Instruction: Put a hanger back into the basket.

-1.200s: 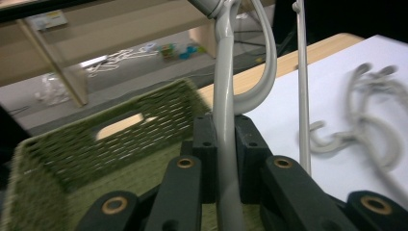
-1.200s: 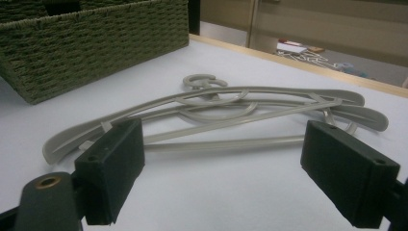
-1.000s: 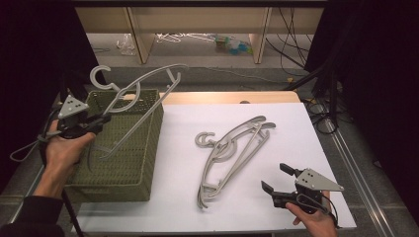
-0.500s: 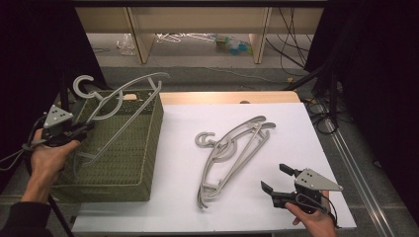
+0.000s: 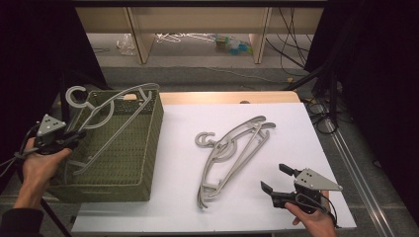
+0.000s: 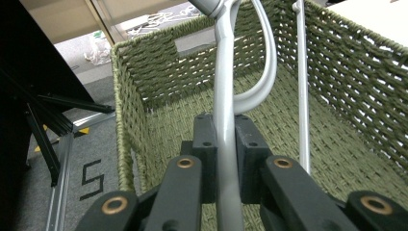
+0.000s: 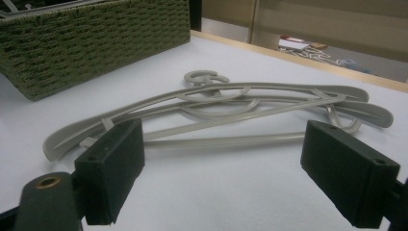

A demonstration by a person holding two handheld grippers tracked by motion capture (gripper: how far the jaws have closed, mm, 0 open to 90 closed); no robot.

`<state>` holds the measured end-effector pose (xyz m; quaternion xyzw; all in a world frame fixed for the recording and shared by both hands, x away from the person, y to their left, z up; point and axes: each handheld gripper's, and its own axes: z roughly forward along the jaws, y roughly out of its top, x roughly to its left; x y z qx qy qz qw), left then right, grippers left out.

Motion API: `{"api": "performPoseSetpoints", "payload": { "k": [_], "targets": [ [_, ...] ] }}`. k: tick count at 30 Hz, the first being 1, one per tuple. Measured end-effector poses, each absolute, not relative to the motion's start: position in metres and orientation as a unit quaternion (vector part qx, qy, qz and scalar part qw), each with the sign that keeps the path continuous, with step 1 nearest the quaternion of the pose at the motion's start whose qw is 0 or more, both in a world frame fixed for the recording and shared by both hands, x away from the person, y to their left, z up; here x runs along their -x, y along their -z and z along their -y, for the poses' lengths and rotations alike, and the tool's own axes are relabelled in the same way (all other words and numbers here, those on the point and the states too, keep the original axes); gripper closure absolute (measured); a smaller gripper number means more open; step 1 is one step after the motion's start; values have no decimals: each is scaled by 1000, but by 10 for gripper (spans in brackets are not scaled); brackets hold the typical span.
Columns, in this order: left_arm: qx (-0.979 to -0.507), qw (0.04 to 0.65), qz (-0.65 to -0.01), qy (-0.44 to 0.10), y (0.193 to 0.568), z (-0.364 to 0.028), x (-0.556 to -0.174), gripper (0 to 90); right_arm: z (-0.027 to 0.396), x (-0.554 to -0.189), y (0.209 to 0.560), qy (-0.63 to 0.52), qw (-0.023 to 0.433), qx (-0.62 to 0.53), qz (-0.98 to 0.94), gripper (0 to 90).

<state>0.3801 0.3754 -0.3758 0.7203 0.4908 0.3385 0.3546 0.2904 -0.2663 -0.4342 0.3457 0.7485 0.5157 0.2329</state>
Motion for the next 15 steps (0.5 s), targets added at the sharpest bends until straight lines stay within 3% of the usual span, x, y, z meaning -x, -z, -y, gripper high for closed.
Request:
{"api": "performPoseSetpoints", "payload": {
  "k": [15],
  "targets": [
    [-738, 317, -497, -328, 385, -378, -384, 812, 266, -290, 434, -515, 232, -344, -750, 163]
  ]
}}
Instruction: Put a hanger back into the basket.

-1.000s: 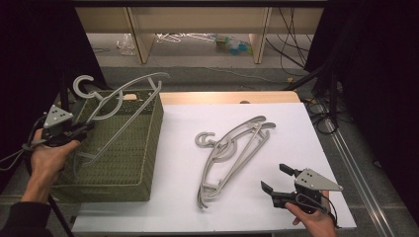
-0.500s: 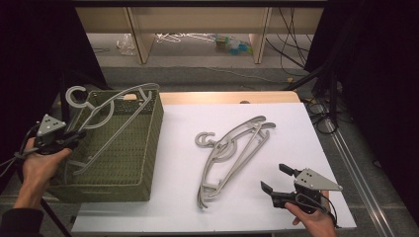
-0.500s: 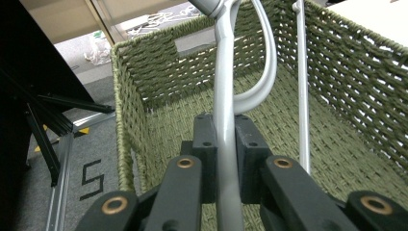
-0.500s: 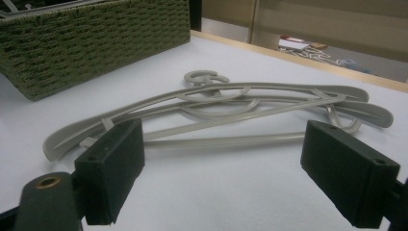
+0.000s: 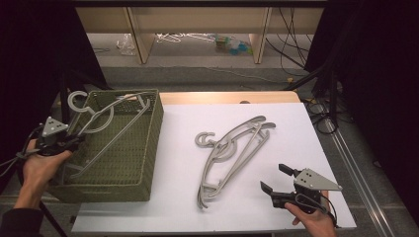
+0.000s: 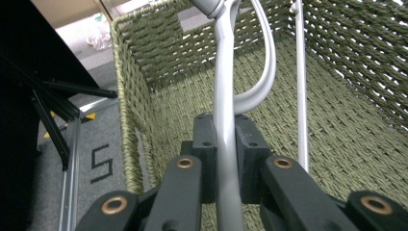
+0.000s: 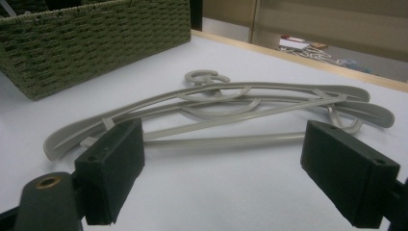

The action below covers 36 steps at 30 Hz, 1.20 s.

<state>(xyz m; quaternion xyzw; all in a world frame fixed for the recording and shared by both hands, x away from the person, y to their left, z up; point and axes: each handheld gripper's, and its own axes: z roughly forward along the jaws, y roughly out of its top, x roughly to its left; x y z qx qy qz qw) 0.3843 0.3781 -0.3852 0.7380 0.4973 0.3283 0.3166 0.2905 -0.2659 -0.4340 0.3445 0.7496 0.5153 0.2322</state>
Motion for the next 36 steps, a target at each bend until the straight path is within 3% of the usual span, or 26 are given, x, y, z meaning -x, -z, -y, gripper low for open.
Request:
{"api": "performPoseSetpoints", "payload": {
  "k": [10, 26, 36],
  "targets": [
    [-757, 278, -496, -321, 396, -375, -392, 811, 266, -290, 434, -514, 231, -344, -751, 163],
    [-786, 199, -527, -256, 421, -372, -412, 792, 266, -290, 434, -513, 232, -344, -752, 164],
    [-759, 244, -543, -264, 411, -372, -406, 718, 266, -291, 434, -515, 235, -340, -751, 164]
  ]
}}
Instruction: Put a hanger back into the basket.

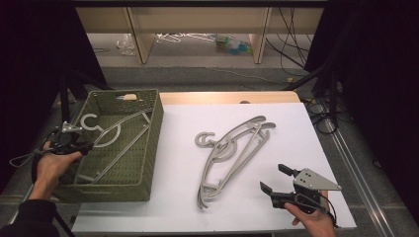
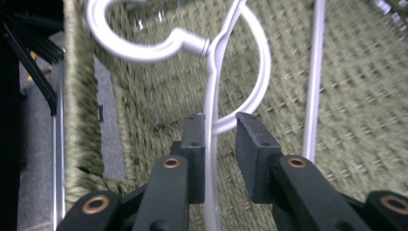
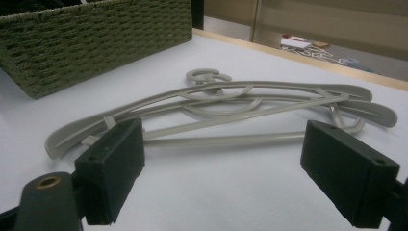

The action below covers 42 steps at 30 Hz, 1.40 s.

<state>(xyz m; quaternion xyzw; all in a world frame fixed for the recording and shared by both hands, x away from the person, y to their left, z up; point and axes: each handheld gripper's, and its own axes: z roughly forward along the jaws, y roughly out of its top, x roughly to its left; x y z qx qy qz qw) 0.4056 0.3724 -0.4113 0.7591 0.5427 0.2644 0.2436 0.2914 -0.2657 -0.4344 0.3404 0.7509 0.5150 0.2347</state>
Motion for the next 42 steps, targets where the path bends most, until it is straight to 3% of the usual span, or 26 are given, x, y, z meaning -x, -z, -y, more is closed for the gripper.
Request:
{"api": "performPoseSetpoints", "payload": {
  "k": [7, 11, 17, 31, 39, 42],
  "targets": [
    [-750, 311, -519, -268, 386, -355, -389, 626, 266, -290, 434, -506, 226, -347, -757, 164],
    [-727, 362, -516, -272, 376, -334, -378, 505, 265, -290, 434, -513, 228, -345, -752, 164],
    [-730, 392, -494, -263, 371, -297, -364, 350, 266, -290, 434, -513, 230, -344, -752, 164],
    [-725, 462, -453, -236, 360, -233, -335, 302, 266, -291, 435, -524, 224, -340, -748, 164],
    [-733, 469, -442, -219, 371, -197, -312, 285, 267, -291, 435, -517, 224, -344, -751, 164],
    [-736, 461, -436, -235, 372, -190, -306, 283, 268, -291, 434, -517, 223, -344, -751, 164]
  ]
}}
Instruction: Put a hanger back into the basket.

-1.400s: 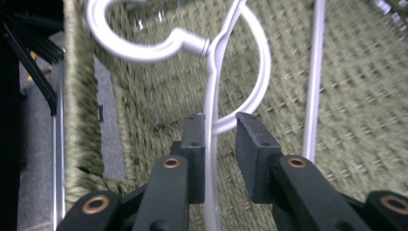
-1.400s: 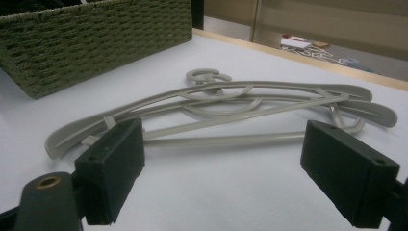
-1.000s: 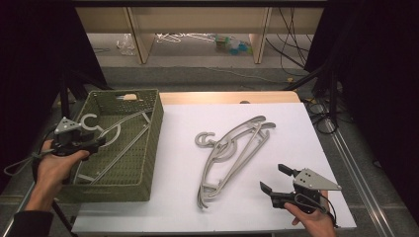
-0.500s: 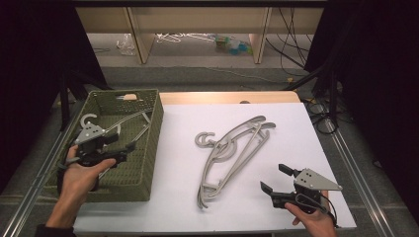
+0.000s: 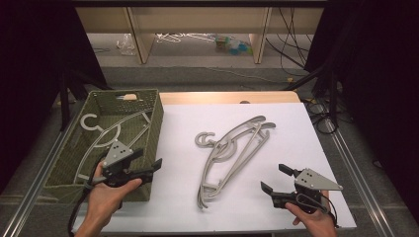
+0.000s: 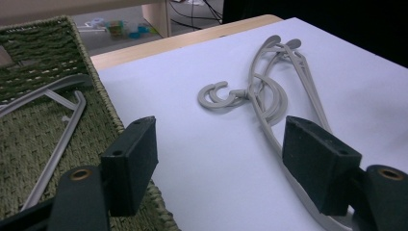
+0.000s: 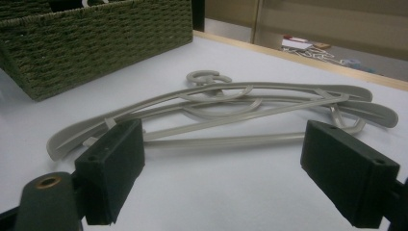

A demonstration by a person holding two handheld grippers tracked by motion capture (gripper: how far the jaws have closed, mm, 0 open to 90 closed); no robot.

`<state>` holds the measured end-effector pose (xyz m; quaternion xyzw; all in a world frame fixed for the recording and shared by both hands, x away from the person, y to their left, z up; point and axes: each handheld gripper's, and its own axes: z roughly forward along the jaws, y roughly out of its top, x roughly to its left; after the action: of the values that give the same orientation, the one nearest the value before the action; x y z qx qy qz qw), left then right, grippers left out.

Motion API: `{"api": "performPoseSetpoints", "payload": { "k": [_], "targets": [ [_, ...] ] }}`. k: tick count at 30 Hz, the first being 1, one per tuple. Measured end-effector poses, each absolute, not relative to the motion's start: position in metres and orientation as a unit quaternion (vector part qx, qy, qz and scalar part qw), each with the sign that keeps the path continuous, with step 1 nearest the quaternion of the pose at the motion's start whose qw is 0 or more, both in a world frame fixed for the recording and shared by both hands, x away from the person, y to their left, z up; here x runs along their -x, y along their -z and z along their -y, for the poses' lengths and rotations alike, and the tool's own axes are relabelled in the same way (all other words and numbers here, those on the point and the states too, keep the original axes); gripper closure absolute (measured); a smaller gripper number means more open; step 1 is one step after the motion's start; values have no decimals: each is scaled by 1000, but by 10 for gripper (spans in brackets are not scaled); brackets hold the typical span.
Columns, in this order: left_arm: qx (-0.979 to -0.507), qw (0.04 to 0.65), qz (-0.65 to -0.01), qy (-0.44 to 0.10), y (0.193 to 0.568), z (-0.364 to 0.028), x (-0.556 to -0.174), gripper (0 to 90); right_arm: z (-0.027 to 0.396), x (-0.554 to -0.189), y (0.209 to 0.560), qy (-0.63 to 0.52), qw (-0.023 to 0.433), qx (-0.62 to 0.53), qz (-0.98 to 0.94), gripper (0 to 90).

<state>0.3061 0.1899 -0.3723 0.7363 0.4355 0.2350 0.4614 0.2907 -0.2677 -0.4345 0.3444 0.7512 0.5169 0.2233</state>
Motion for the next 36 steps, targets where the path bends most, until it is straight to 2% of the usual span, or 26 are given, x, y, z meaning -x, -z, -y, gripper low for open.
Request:
{"api": "performPoseSetpoints", "payload": {
  "k": [6, 10, 13, 15, 29, 36],
  "targets": [
    [-734, 465, -431, -244, 370, -177, -290, 281, 267, -290, 434, -518, 226, -346, -749, 164],
    [-723, 501, -432, -200, 371, -162, -280, 287, 266, -291, 435, -525, 222, -341, -748, 164],
    [-737, 487, -418, -212, 376, -152, -279, 286, 266, -291, 435, -524, 221, -342, -748, 164],
    [-738, 491, -422, -192, 380, -148, -281, 284, 266, -291, 435, -526, 222, -342, -747, 164],
    [-760, 472, -412, -172, 408, -119, -297, 217, 266, -291, 435, -525, 221, -342, -747, 164],
    [-780, 458, -397, -156, 415, -103, -317, 194, 265, -291, 434, -516, 223, -336, -756, 163]
  ]
}}
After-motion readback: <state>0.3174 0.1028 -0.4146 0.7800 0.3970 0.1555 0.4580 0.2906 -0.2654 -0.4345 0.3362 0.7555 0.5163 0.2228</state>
